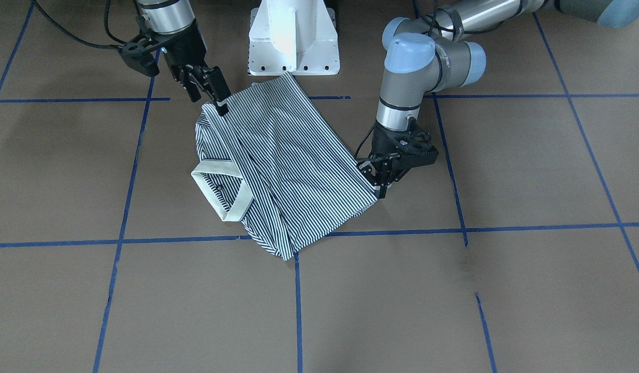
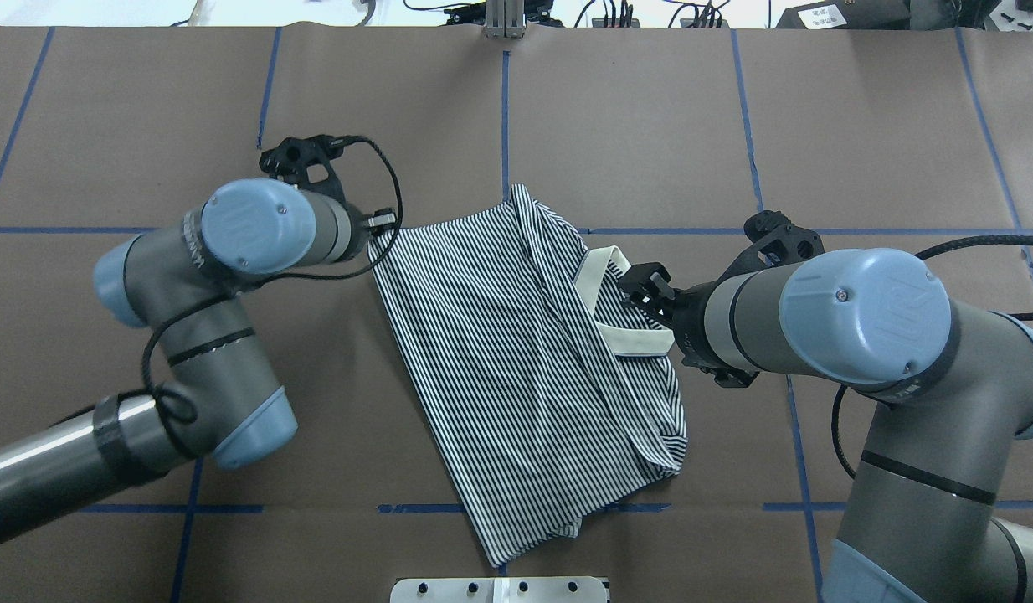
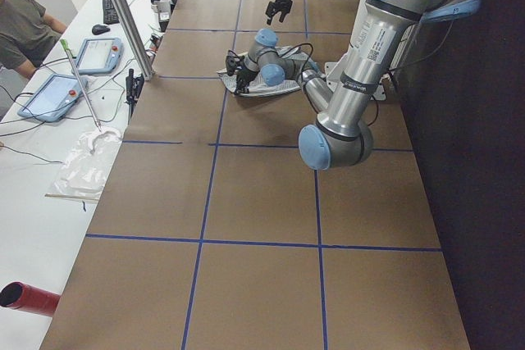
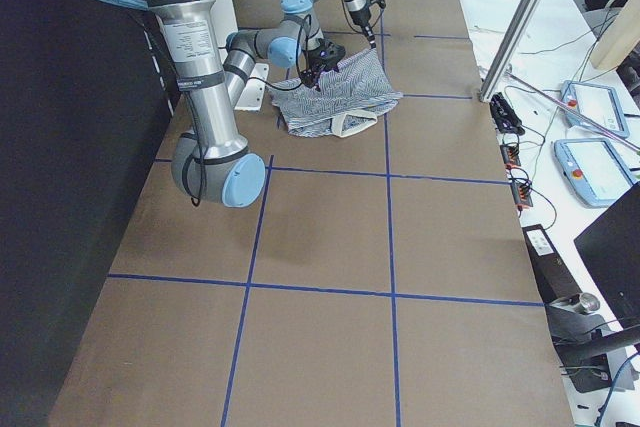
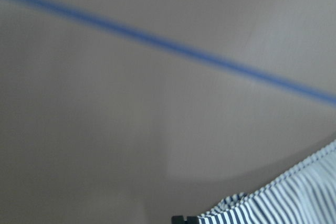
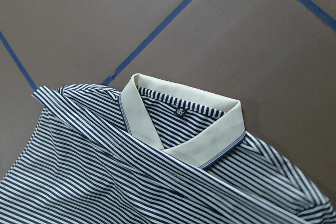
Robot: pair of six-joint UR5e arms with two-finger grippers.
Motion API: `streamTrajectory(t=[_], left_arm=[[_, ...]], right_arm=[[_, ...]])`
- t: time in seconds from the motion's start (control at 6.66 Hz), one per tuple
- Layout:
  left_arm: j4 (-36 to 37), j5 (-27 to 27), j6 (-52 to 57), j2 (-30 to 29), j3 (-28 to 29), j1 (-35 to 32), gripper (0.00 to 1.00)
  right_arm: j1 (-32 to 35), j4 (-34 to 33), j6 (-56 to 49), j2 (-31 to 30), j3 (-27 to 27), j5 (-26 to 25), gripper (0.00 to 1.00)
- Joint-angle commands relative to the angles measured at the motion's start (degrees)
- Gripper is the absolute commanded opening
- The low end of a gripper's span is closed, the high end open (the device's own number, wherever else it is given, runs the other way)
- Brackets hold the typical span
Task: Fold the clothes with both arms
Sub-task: 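Rotate the shirt upright with the right gripper while the left gripper withdraws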
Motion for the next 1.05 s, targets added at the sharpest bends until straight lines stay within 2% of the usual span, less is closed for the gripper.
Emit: streamTrajectory(t=[0.0,0.15,0.3,0.45,0.6,0.75,0.9], left_arm=[[-14.9,-0.2,3.5,-12.9,25.4,-6.8,0.0],[-20.9,-0.3,5.7,-14.8,32.4,-8.7,0.11],[-21.5,-1.6,6.5,-14.8,31.5,-9.7,0.41],[-21.6,-4.4,6.4,-12.1,26.5,-9.9,0.43],[-20.8,-8.8,6.2,-5.0,14.6,-10.0,0.44],[-20.8,-12.9,5.9,2.2,5.2,-10.2,0.44],[-20.7,-13.2,5.9,6.0,0.4,-10.2,0.45]], right_arm=[[0.7,0.1,-0.1,0.1,0.0,0.1,1.0],[0.7,0.1,-0.2,0.1,0.0,0.0,1.0],[0.7,0.1,-0.4,0.2,-0.4,-0.4,1.0],[0.7,0.0,-3.3,1.8,-3.7,-0.3,1.0],[0.6,-0.1,-9.6,6.1,-8.3,0.0,1.0],[0.3,-0.3,-12.7,9.6,-12.3,0.2,1.0],[-1.3,-0.4,-15.2,12.5,-16.3,0.6,1.0]])
